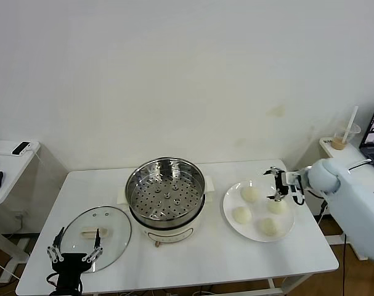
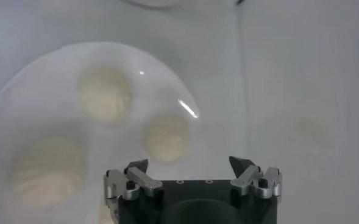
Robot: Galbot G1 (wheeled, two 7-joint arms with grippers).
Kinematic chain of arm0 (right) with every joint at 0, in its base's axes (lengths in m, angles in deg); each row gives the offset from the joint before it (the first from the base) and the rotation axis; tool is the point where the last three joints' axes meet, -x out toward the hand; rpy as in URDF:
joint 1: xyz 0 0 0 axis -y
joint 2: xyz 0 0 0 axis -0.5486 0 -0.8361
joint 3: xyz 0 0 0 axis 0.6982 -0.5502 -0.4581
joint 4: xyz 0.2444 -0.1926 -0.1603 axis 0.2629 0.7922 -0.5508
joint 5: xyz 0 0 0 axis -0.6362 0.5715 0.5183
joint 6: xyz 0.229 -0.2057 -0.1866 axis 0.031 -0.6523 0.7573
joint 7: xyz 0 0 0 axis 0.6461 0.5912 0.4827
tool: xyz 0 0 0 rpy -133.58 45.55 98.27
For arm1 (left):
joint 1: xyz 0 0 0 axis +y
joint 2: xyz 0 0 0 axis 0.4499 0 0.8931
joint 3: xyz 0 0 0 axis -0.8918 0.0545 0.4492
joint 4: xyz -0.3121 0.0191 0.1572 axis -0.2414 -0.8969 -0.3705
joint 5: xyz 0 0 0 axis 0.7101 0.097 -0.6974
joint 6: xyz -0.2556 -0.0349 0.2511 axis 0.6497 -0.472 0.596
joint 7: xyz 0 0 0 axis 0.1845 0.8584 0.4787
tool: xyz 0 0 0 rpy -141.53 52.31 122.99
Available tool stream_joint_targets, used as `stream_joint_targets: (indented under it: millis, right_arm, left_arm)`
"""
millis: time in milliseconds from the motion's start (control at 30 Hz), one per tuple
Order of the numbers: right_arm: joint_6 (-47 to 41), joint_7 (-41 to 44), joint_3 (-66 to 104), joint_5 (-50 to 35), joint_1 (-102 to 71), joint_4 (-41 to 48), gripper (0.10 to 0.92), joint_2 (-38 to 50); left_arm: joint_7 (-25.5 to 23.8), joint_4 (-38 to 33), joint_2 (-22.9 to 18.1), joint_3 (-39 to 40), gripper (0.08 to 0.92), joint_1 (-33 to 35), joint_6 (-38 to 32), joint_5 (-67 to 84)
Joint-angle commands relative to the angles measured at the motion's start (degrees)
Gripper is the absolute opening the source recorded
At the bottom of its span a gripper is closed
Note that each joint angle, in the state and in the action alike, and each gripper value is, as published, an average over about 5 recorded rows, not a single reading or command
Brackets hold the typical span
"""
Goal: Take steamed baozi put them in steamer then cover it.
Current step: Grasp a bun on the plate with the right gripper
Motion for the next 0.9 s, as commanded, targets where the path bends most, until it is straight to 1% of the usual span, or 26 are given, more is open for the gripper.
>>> stream_joint_targets:
  millis: [33, 433, 900]
  right_arm:
    - [0.03, 6.49, -13.39, 0.22, 11.51, 12.38, 0.823, -5.2]
    - [-0.48, 2.35, -13.0, 5.09, 10.91, 21.08, 0.823, -15.28]
    - [-0.33, -0.2, -10.45, 8.82, 9.65, 26.32, 0.823, -19.2]
  left_arm:
    - [-0.09, 0.03, 0.23, -1.26, 0.823, -1.24, 0.61, 0.87]
    - [-0.43, 0.41, 0.26, -3.3, 0.823, -1.27, 0.52, 1.5]
    - [-0.67, 0.93, 0.34, -3.92, 0.823, -1.54, 0.4, 1.51]
